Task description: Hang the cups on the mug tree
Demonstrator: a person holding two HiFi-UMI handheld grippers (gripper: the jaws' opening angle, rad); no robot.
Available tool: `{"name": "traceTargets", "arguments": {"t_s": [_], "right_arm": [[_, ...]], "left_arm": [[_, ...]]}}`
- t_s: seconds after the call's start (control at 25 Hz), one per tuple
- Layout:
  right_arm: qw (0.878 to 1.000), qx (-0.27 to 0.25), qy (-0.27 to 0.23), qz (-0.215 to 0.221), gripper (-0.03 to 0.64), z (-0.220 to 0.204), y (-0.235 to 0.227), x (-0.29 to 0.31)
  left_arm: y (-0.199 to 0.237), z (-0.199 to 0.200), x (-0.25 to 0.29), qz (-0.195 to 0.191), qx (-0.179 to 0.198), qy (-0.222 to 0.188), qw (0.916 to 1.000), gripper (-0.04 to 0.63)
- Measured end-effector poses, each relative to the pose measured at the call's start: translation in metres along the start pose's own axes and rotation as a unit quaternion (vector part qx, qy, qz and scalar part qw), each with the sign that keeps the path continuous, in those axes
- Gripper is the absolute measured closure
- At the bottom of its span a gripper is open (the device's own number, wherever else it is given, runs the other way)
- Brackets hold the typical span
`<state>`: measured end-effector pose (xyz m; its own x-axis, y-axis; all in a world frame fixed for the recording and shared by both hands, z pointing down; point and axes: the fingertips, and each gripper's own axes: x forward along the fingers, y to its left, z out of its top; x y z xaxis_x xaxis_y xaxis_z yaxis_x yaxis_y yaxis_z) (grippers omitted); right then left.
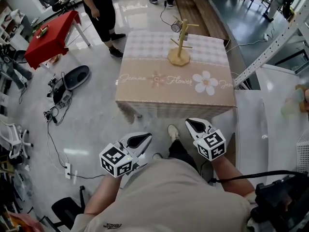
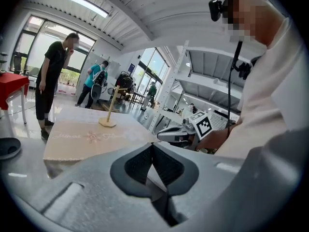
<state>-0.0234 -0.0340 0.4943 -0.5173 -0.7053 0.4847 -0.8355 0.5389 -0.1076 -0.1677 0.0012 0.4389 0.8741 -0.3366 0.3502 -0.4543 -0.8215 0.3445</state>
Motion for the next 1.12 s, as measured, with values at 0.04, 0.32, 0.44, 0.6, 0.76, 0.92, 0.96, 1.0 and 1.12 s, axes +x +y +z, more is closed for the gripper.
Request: {"name": "traceTargets", "arguments": {"t_s": [0.04,0.32,0.44,0.6,0.76,0.92,0.96,1.0,1.12], "right_arm": [[1.0,0.0,-0.002,0.002,0.603,-0.001,0.01,-0.005],[1.0,0.002,-0.005,0.01,0.603,-0.016,0.063,-0.032],[1.0,-0.002,-0.005,0.014,0.603,-0.017,0.075,-0.038],[1.0,-0.007,-0.006,0.019,0.604,-0.021,0.083,-0.038],[1.0,-0.014,-0.01,0.027,0.603,-0.016,0.094,-0.036],[0.999,-0.019,-0.01,0.033,0.603,-0.017,0.099,-0.031],[0.999,-0.021,-0.01,0.037,0.604,-0.017,0.1,-0.027],[0.999,-0.024,-0.01,0.041,0.604,-0.018,0.102,-0.023],[0.998,-0.031,-0.009,0.047,0.604,-0.018,0.107,-0.023]], "left_arm": [[-0.003,-0.004,-0.003,0.0,0.001,0.002,1.0,0.586],[-0.025,-0.028,-0.023,-0.006,0.005,0.011,0.9999,0.586],[-0.028,-0.033,-0.03,-0.004,0.009,0.015,0.9998,0.587],[-0.028,-0.041,-0.036,0.0,0.004,0.012,0.9999,0.587],[-0.03,-0.043,-0.045,0.003,0.002,0.008,1.0,0.586],[-0.028,-0.045,-0.049,0.001,0.0,0.003,1.0,0.586],[-0.025,-0.047,-0.049,0.004,-0.001,0.003,1.0,0.586],[-0.023,-0.049,-0.05,0.008,-0.002,0.002,1.0,0.586],[-0.025,-0.052,-0.052,0.011,-0.006,0.0,0.9999,0.586]]}}
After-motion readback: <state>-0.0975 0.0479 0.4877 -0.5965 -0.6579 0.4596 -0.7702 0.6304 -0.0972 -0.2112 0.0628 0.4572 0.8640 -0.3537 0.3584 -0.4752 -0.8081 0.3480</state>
